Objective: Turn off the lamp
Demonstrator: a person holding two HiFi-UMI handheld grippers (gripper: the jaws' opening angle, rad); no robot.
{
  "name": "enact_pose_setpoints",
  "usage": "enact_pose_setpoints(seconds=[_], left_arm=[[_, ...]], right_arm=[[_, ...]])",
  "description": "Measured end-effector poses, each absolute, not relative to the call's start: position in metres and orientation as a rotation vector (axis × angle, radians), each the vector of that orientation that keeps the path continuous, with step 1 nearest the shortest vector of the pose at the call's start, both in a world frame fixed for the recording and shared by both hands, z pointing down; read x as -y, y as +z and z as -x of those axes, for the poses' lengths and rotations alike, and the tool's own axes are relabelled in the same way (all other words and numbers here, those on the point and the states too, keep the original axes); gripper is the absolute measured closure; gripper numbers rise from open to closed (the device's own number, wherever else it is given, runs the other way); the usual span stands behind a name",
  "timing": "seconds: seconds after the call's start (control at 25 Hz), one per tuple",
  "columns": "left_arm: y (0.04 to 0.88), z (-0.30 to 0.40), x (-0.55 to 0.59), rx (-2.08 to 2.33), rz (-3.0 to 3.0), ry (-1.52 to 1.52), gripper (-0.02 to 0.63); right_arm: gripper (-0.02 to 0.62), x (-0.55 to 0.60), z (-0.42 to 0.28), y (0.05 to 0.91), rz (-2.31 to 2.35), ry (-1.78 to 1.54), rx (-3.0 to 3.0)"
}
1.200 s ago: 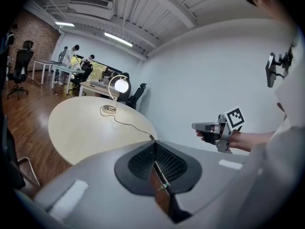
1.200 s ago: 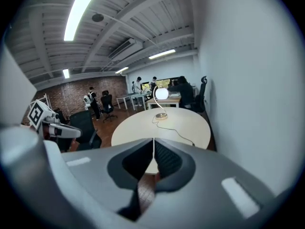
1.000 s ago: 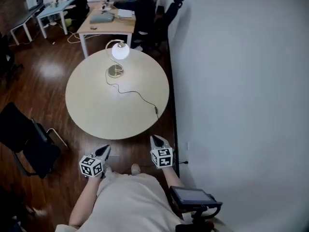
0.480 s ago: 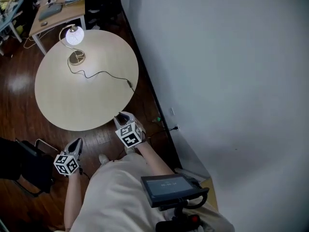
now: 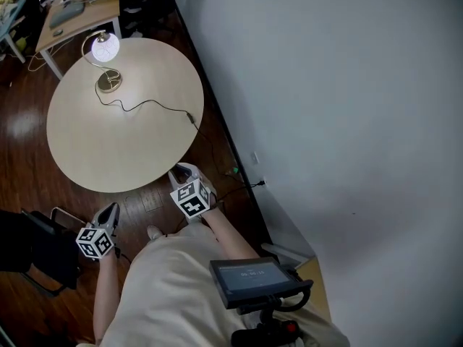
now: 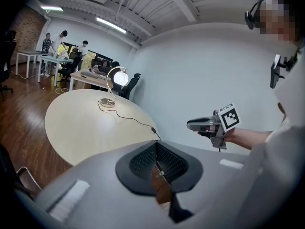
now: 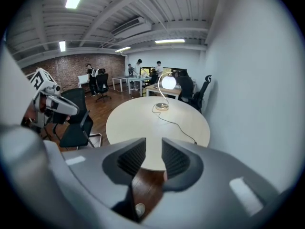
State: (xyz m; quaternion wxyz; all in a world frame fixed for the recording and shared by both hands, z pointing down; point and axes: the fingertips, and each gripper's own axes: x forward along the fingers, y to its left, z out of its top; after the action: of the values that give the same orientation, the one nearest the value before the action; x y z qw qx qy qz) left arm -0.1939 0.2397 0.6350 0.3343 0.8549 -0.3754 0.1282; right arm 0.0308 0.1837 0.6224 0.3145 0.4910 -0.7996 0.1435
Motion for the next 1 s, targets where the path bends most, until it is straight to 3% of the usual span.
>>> enact_pose_setpoints(seconds=[0.08,0.24,1.0], left_arm=[[0.637,0.195,-0.239,0.98,-2.23,0.337,0.603],[0.638,0.192,-0.235,0.977,-2.226,0.335,0.603],[0.651,0.194,-0.241,0.953,-2.196,0.341,0.603]], right_arm=[[0.542,-0.187,-0.037,0.629,-1.293,0.343,2.073],[0.574,-0.193,-0.055,0.638,-1.311,0.319,2.012],[0.593,-0.219,-0.071,0.657,-1.351,0.39,1.972]])
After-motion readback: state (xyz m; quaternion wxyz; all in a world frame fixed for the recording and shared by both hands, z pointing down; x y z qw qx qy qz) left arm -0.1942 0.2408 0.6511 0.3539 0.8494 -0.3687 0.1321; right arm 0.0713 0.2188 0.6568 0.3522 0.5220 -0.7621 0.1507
